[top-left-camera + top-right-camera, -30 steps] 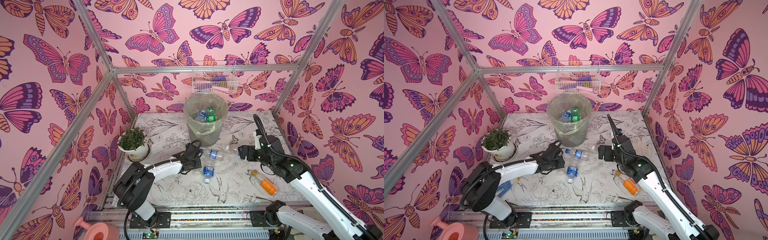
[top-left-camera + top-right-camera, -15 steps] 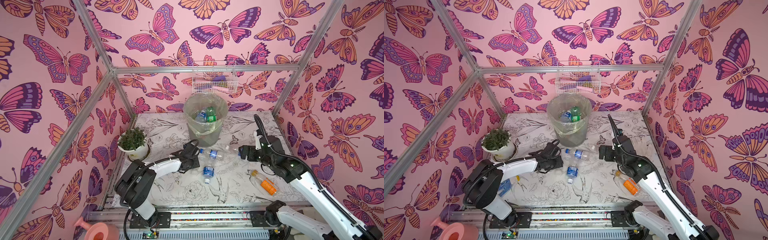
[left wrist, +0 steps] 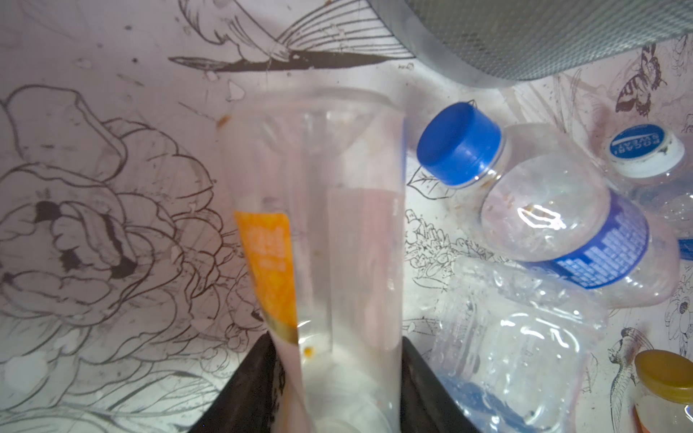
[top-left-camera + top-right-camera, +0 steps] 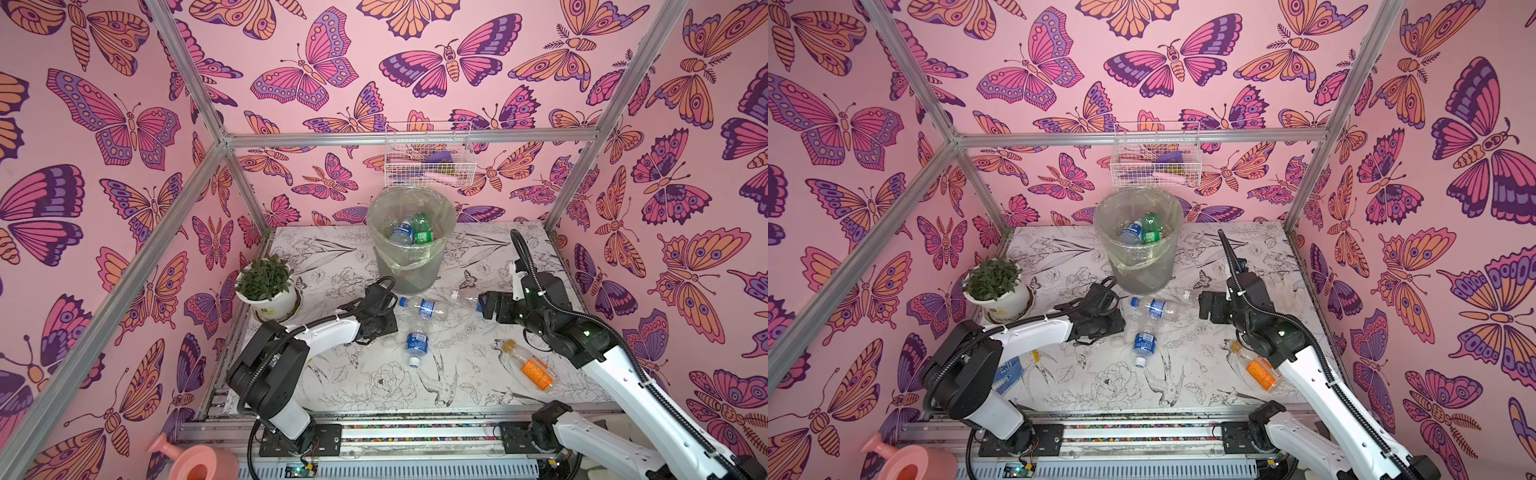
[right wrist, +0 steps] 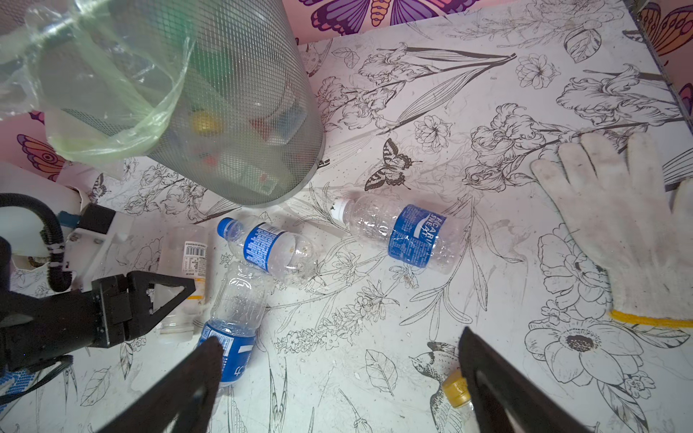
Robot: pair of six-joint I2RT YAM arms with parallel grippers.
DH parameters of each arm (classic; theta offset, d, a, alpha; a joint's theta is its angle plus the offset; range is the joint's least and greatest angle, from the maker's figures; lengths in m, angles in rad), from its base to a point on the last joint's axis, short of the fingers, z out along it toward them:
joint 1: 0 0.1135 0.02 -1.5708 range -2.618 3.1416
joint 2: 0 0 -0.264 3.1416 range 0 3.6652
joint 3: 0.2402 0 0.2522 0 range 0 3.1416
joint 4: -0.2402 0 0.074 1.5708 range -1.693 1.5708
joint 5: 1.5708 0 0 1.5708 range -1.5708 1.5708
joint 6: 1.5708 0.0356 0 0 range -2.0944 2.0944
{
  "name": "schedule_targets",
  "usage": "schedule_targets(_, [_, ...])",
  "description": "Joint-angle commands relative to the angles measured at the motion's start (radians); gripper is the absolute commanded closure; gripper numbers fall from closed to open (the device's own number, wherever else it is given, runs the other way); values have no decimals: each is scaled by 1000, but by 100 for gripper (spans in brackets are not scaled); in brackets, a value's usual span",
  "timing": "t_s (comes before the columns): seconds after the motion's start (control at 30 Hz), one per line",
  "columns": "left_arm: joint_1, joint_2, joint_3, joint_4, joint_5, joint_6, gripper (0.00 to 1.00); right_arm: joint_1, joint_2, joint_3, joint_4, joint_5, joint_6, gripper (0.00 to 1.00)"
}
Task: Throw the plastic bottles in the bin
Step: Pick up the plastic bottle from the center of the table.
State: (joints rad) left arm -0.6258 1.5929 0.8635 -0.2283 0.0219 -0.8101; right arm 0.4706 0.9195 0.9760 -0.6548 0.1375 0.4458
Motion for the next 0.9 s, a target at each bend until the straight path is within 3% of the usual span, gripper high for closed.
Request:
schedule_targets(0.0, [6,-62,-27,-103,-32,24,69,-7,-10,3,-26,11,12,1])
schedule_targets(0.43, [7,-404,11,-184,-146,101,68,-7,-18,12,-31,3,18,1])
schedule_targets(0.67, [5,-630,91,-183,-267,257,68,-7,-34,-3,-36,0,24,1])
schedule_targets(0.87, [-23,-723,196,-97,-313,469,73,-6,-36,-8,-34,-7,30,1])
